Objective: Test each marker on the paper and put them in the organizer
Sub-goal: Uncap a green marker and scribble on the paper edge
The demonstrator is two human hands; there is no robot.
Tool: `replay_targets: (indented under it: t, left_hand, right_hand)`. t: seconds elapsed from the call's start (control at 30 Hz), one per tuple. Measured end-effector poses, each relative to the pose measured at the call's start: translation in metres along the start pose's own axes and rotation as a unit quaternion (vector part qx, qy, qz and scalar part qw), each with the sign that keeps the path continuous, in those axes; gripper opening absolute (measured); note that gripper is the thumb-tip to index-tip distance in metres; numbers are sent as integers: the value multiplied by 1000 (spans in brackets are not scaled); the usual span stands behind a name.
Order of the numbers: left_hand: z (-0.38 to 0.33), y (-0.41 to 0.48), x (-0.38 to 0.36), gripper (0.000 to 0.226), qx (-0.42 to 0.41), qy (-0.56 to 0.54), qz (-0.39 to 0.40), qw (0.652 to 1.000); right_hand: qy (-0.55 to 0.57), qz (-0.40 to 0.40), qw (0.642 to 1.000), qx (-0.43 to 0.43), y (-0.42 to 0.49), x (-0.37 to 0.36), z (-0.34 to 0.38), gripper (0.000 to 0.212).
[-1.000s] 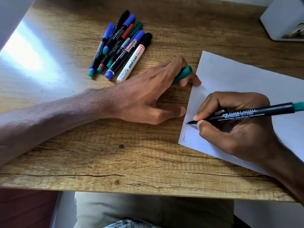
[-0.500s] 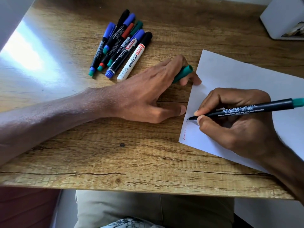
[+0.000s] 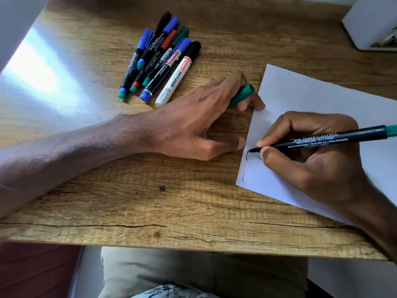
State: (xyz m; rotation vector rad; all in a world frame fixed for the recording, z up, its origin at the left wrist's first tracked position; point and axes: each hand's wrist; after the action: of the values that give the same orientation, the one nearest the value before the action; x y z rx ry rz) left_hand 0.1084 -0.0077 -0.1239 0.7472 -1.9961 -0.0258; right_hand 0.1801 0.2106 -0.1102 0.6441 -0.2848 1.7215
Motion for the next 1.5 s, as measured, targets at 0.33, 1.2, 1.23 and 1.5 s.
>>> replay_targets:
  t: [0.33, 1.2, 1.23, 1.5]
  left_hand:
    - [-2, 2, 4, 42, -1, -14, 13, 1000]
    - [-1, 2, 3, 42, 3, -21, 14, 1000]
    - [-1, 2, 3, 42, 4, -21, 14, 1000]
    - [-1, 2, 4, 43, -1, -20, 14, 1000]
  right_hand:
    - [15, -17, 999, -29, 0, -2, -6, 5]
    - [49, -37, 997, -50, 2, -3, -5, 7]
    - [48, -38, 997, -51, 2, -3, -5, 7]
    - [54, -42, 996, -56, 3, -3, -6, 7]
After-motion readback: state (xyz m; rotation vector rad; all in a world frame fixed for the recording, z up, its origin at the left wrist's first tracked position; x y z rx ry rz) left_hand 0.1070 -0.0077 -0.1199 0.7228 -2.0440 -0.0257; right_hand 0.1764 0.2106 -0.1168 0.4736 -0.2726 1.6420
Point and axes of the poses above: each hand's wrist, its own y-axis towards the middle knuckle, its own x-axis out of the back of the hand, z = x × y, and after that the axes turned 9 degrees about -x, right-handed
